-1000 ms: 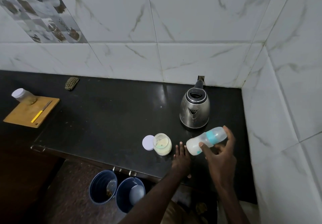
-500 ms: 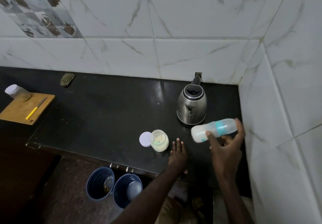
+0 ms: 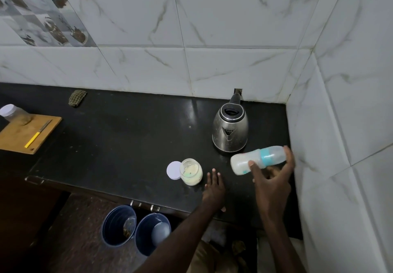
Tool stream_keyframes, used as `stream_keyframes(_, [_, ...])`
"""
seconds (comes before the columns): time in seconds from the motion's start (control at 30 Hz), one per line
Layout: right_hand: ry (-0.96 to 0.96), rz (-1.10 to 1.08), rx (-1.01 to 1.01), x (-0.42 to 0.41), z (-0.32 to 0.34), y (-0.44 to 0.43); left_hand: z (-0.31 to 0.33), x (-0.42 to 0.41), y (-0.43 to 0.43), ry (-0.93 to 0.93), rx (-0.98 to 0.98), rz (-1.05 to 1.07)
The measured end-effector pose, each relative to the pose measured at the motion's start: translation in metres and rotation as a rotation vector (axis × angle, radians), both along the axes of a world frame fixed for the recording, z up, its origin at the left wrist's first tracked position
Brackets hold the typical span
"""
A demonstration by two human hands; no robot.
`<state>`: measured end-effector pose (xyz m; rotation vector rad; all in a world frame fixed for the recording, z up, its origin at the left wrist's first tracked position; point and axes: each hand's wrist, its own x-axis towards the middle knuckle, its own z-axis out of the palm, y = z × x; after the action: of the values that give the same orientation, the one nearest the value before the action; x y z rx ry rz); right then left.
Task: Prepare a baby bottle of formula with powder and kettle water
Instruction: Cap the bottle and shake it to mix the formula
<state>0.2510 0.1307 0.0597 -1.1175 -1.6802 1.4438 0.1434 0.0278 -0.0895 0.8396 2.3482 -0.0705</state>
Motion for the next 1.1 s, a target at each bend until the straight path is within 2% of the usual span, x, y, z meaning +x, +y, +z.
stream_keyframes(0.07, [-0.106, 0.182, 0.000, 0.000, -0.005, -0.005, -0.001, 0.000, -0.001, -0.016, -0.001, 0.001])
stream_keyframes(0.13, [-0.184, 0.274, 0.022, 0.003, -0.010, -0.004, -0.003, -0.001, -0.002, -0.032, -0.001, -0.001])
stream_keyframes(0.2, [-0.135, 0.214, 0.010, 0.003, -0.007, 0.005, -0.001, -0.001, -0.003, -0.023, 0.010, 0.009])
stream_keyframes(0.37, [0.013, -0.088, -0.014, 0.002, -0.002, 0.014, 0.003, -0.001, -0.001, -0.038, 0.026, 0.034])
stream_keyframes(0.53, [-0.176, 0.226, 0.027, 0.001, -0.018, -0.011, 0.006, 0.000, -0.003, -0.084, 0.043, 0.043])
stream_keyframes(0.6, [-0.105, 0.184, 0.016, 0.002, -0.014, -0.004, 0.006, 0.000, -0.003, -0.049, 0.026, 0.027])
stream_keyframes(0.77, [0.087, -0.145, -0.046, -0.001, -0.003, 0.004, 0.002, 0.001, 0.000, -0.026, 0.036, 0.015])
stream_keyframes(0.93, [-0.090, 0.069, -0.056, -0.002, -0.011, -0.026, 0.000, -0.001, -0.001, -0.053, 0.018, 0.017])
stream_keyframes(1.1, [0.102, -0.168, -0.034, 0.001, 0.006, 0.005, -0.001, 0.001, -0.003, -0.052, 0.126, 0.094])
